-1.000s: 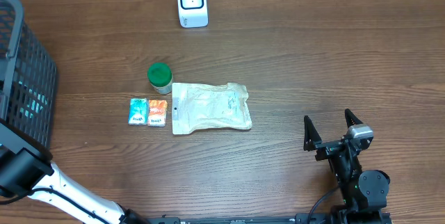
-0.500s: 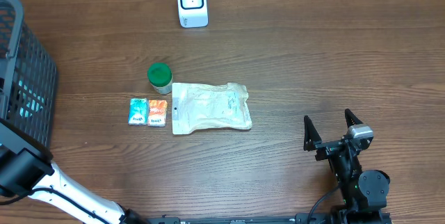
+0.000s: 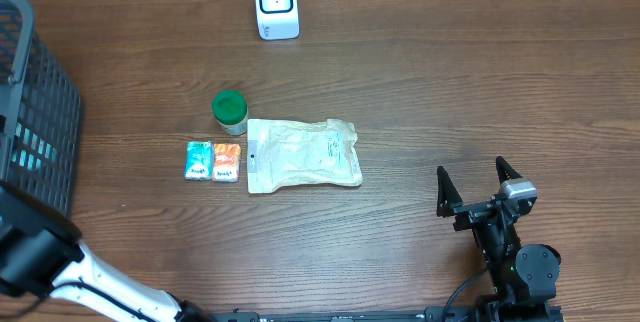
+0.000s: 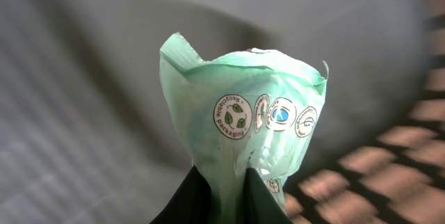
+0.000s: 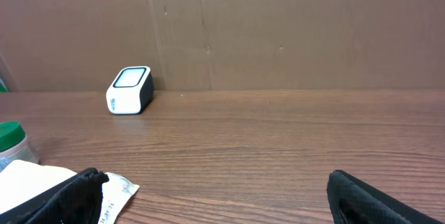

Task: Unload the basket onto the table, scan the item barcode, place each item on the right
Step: 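Carry the tissue pack out and set it left of the packets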

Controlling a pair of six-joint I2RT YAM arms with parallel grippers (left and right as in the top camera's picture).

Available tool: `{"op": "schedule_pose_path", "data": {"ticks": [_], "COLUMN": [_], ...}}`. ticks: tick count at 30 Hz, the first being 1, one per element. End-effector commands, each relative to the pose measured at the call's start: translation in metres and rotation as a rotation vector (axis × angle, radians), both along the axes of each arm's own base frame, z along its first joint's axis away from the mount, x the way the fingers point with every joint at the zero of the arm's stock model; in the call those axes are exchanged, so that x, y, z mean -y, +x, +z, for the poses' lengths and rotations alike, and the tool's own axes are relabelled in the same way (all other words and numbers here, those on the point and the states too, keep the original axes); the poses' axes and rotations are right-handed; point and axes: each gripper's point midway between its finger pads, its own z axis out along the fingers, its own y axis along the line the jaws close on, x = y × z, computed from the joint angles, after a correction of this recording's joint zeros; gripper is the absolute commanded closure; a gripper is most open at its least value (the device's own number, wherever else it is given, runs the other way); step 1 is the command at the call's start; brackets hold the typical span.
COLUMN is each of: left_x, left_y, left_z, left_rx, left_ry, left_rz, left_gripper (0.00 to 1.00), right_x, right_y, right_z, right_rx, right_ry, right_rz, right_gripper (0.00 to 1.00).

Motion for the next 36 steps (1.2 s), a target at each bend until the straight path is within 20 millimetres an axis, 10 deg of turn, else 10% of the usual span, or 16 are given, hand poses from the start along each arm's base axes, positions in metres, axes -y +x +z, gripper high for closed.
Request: {"op": "schedule_pose_path", "data": {"ticks": [1, 6, 11, 17, 22, 29, 36], "left_x": [0.003, 0.037, 0.131, 0.226, 0.267, 0.288, 0.291], "left_y": [-0.005, -0.023, -0.001, 0.031, 0.034, 0.017, 0.009], "left_z": [0.148, 0.241, 0.251, 0.183, 0.105, -0.001, -0.063], "left_rx": [0.222, 0.383, 0.440, 0.234, 0.043, -0.115, -0.116], "left_ry": [0.269, 0.428, 0.317, 0.223, 0.122, 0.022, 0.031], "left_rz": [-0.012, -0.033, -0.313, -0.702, -0.824, -0.946, -0.997], "left_gripper": [0.96, 0.96, 0.96, 0.96, 0.96, 0.96, 0.96], "right_x": [0.000, 0.000, 0.000, 0.000, 0.000, 0.000, 0.000], "right_y": [0.000, 0.000, 0.000, 0.000, 0.000, 0.000, 0.000], "right_z": [-0.002, -0.002, -0.002, -0.002, -0.002, -0.002, -0.002], "right_rx": [0.003, 0.003, 0.003, 0.003, 0.003, 0.003, 0.003], "right_ry": [0.003, 0.003, 0.003, 0.003, 0.003, 0.003, 0.003], "right_rz": [0.003, 0.003, 0.003, 0.003, 0.003, 0.003, 0.003], "right_gripper": [0.00, 0.00, 0.00, 0.00, 0.00, 0.00, 0.00]}}
